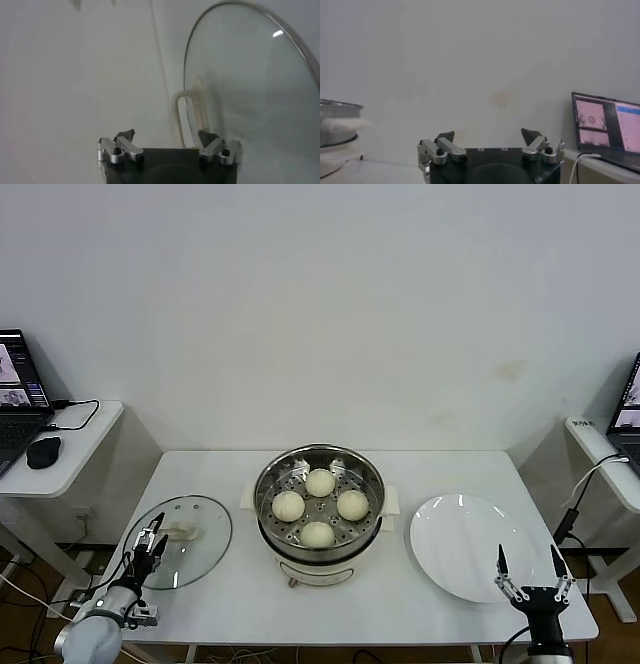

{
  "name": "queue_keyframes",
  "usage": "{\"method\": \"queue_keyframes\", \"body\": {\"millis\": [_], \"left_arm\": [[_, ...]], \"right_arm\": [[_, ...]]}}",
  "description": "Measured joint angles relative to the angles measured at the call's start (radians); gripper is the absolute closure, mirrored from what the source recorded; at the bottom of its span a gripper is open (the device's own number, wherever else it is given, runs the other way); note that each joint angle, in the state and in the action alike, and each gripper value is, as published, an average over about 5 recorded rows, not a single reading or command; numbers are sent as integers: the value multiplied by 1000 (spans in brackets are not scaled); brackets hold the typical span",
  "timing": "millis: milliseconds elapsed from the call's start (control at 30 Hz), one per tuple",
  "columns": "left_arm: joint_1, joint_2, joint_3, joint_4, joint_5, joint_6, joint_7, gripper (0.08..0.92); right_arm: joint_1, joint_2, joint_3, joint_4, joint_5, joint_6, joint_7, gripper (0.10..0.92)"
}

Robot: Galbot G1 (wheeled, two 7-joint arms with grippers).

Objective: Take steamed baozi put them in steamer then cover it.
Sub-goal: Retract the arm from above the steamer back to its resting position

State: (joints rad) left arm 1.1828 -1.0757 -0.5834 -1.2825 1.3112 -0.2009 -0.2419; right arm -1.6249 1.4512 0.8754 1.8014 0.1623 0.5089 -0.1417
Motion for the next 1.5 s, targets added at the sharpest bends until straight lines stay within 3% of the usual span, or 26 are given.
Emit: {"method": "queue_keyframes", "body": {"millis": [300,833,1500], "left_arm": [[-31,6,7,19,5,5,17,177],[-22,13,20,-58,-8,13,50,177],[-63,-2,38,-17,-1,0,49,177]], "right_arm": [[-1,-1,-2,-10,-3,7,-3,203],[-3,4,-14,-12,-10,10,-5,202],[-5,9,-16,-21,-19,11,-9,202]]}}
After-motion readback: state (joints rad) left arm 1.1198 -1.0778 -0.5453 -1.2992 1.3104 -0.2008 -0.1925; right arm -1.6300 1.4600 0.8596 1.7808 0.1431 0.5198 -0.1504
